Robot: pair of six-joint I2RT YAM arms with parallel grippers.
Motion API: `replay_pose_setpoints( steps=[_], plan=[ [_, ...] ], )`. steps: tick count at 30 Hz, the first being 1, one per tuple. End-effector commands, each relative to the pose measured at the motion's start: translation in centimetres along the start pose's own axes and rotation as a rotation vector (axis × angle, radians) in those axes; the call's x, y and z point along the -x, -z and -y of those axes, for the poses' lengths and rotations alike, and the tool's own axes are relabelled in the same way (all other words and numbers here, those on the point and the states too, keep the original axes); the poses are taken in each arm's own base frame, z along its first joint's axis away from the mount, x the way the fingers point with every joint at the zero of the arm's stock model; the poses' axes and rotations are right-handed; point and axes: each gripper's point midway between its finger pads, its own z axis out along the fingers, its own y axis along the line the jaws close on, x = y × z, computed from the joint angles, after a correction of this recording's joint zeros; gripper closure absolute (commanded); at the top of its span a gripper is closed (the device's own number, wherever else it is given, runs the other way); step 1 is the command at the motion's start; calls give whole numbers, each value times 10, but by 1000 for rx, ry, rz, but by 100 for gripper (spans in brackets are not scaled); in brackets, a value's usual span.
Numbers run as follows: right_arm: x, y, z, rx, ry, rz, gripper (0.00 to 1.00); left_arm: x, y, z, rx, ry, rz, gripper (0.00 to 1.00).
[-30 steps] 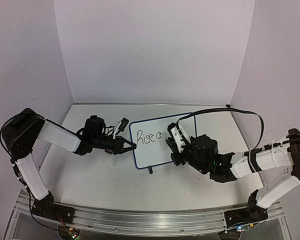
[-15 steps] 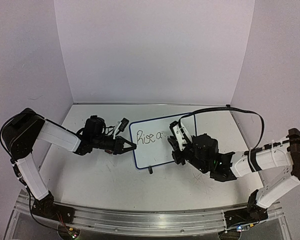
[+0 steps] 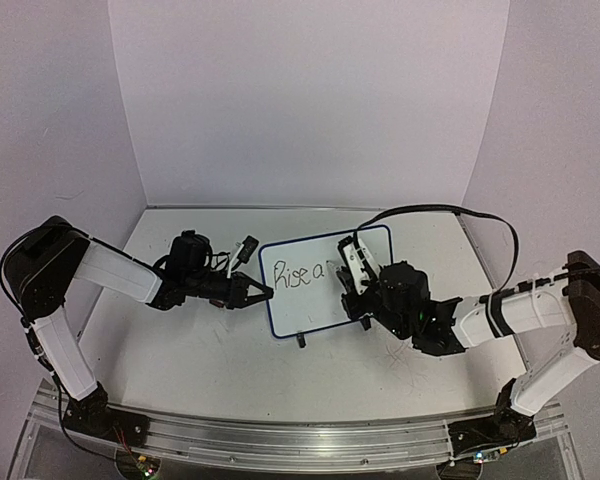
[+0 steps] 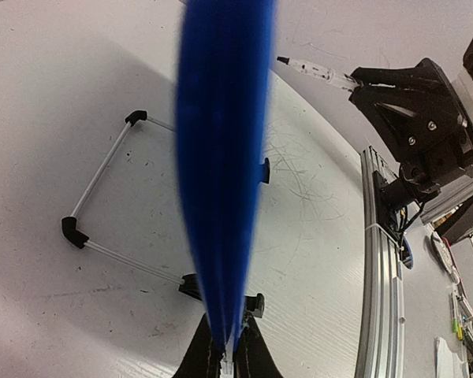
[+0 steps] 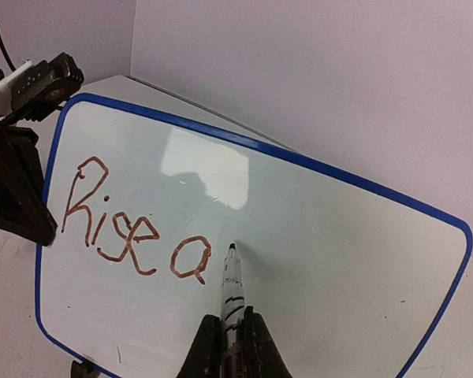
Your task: Write a sentence on the whiteboard
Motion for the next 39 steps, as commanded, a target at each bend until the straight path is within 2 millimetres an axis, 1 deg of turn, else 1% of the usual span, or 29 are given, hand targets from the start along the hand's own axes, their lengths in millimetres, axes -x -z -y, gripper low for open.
replay_pose_setpoints(
  steps=[1, 8, 18, 27, 39],
  plan=[
    [24, -7, 6, -31, -43, 56, 100, 1, 2, -14, 87, -10, -9, 100],
    [28, -13, 4, -32, -41, 64, 100, 0, 1, -14, 86, -9, -10, 100],
    [34, -16, 10, -58, -48, 79, 100, 1, 1, -14, 83, -9, -11, 100],
    [22, -18, 6, -37, -57, 48, 100, 0, 2, -14, 85, -11, -11, 100],
    [8, -9, 5, -22, -77, 12, 100, 1, 2, -14, 85, -13, -8, 100]
  ],
)
